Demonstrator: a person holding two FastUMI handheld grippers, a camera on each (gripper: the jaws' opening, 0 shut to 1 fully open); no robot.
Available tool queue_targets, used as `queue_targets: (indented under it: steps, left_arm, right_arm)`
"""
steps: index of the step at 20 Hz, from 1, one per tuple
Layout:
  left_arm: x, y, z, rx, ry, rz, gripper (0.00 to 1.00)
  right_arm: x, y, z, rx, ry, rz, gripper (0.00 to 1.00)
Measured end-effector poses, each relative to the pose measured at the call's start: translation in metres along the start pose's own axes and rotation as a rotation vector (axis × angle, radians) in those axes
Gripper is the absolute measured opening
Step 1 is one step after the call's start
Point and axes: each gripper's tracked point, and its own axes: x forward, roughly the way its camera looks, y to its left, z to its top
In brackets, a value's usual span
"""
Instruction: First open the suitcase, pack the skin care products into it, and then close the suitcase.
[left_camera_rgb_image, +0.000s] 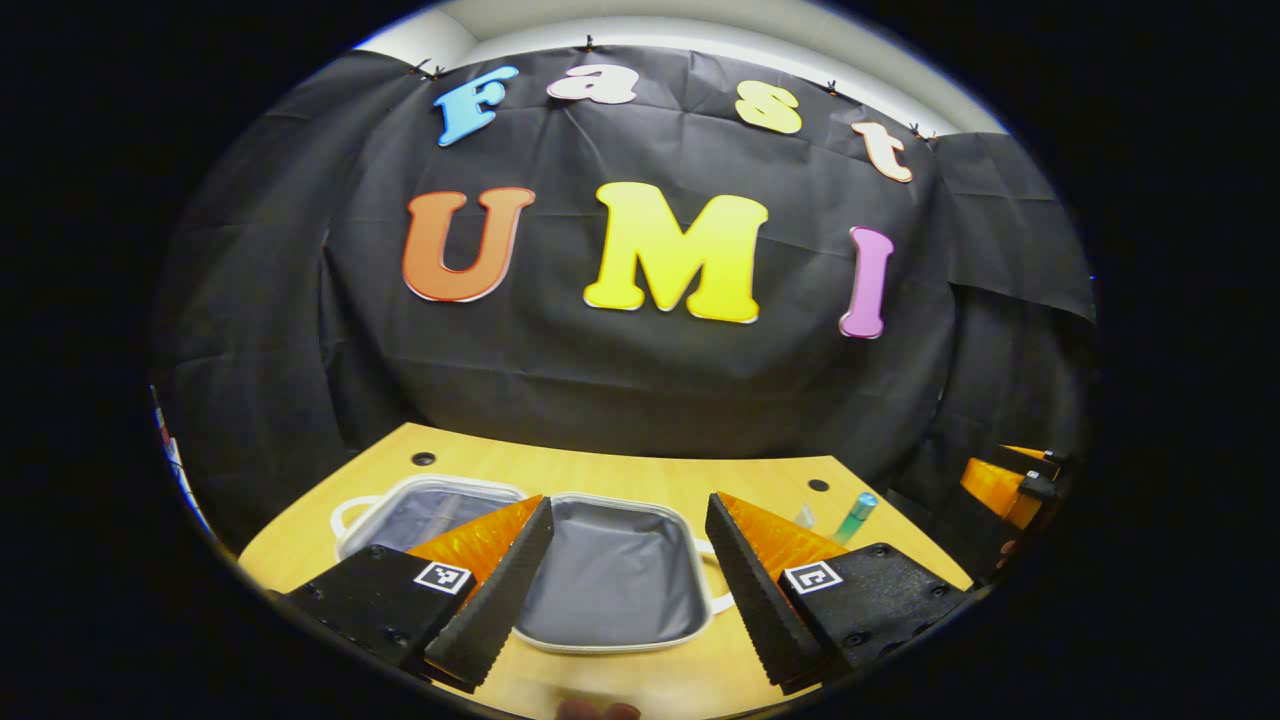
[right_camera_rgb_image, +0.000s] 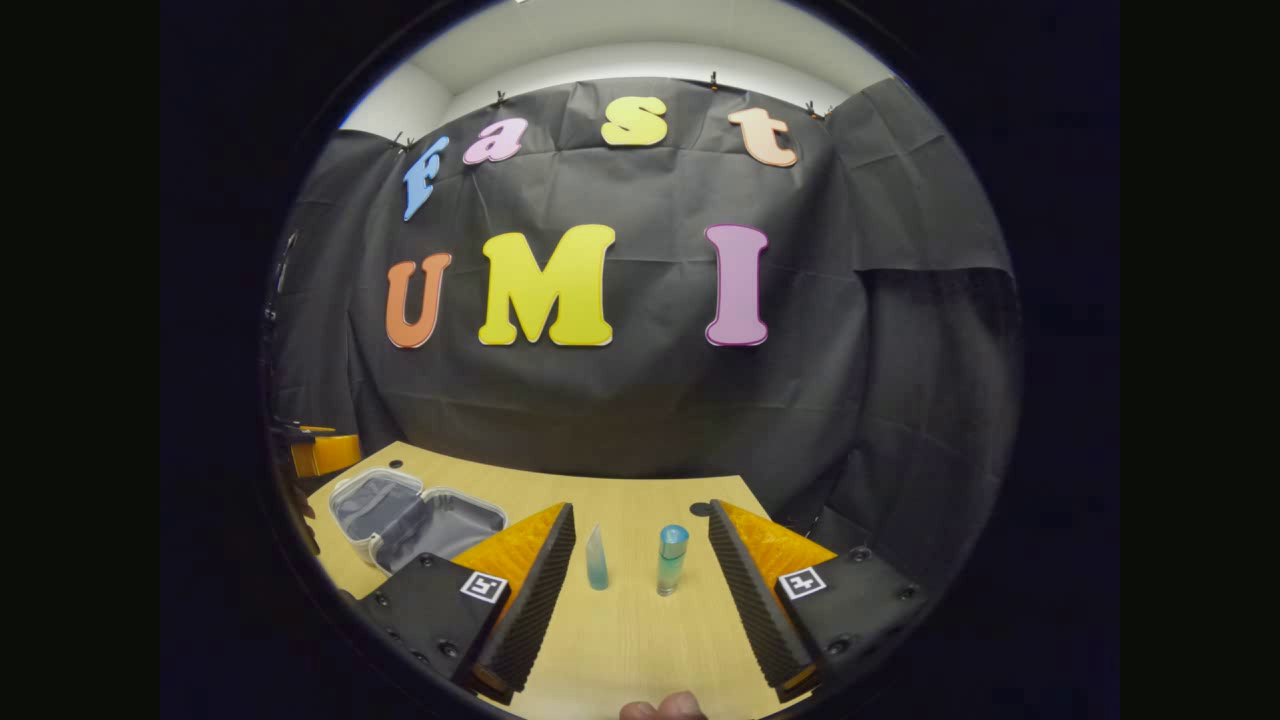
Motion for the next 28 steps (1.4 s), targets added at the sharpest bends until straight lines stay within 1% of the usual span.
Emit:
queue_targets:
  steps: [5,7,8,9,10,13,15,17,18,20,23,24,27,28]
  left_arm:
    - [0.025,-0.072,-0.029,0.037,0.072,-0.135,0.98]
    - [0.040,-0.101,-0.048,0.058,0.112,-0.190,0.98]
    - [0.055,-0.119,-0.057,0.069,0.132,-0.216,1.00]
    - [0.066,-0.133,-0.068,0.077,0.146,-0.245,0.98]
    - [0.075,-0.147,-0.079,0.083,0.165,-0.272,0.98]
    - [0.102,-0.181,-0.111,0.101,0.216,-0.323,0.98]
    - [0.127,-0.190,-0.133,0.099,0.243,-0.329,0.98]
    - [0.143,-0.189,-0.153,0.082,0.276,-0.320,0.98]
    - [0.150,-0.187,-0.161,0.072,0.292,-0.308,0.98]
    - [0.160,-0.184,-0.176,0.052,0.327,-0.284,0.99]
    - [0.173,-0.180,-0.190,0.060,0.358,-0.257,0.97]
    - [0.176,-0.179,-0.195,0.068,0.370,-0.248,0.97]
    - [0.184,-0.176,-0.204,0.089,0.397,-0.237,0.89]
    - [0.185,-0.175,-0.206,0.098,0.403,-0.230,0.87]
  right_arm:
    - [0.006,-0.038,-0.010,-0.003,0.021,-0.017,0.80]
    - [0.009,-0.054,-0.017,-0.004,0.036,-0.029,0.80]
    - [0.011,-0.062,-0.022,-0.003,0.047,-0.034,0.80]
    - [0.012,-0.070,-0.026,-0.005,0.060,-0.040,0.80]
    - [0.013,-0.077,-0.032,-0.007,0.074,-0.048,0.80]
    - [0.016,-0.099,-0.041,-0.021,0.111,-0.076,0.80]
    - [0.015,-0.115,-0.045,-0.032,0.129,-0.102,0.80]
    - [0.012,-0.131,-0.051,-0.039,0.148,-0.128,0.80]
    - [0.011,-0.138,-0.055,-0.043,0.162,-0.140,0.77]
    - [0.007,-0.154,-0.064,-0.043,0.188,-0.172,0.77]
    - [0.002,-0.170,-0.072,-0.044,0.218,-0.203,0.77]
    - [0.002,-0.174,-0.074,-0.046,0.225,-0.207,0.80]
    - [0.004,-0.180,-0.074,-0.040,0.234,-0.223,0.80]
    - [0.005,-0.181,-0.074,-0.033,0.233,-0.230,0.77]
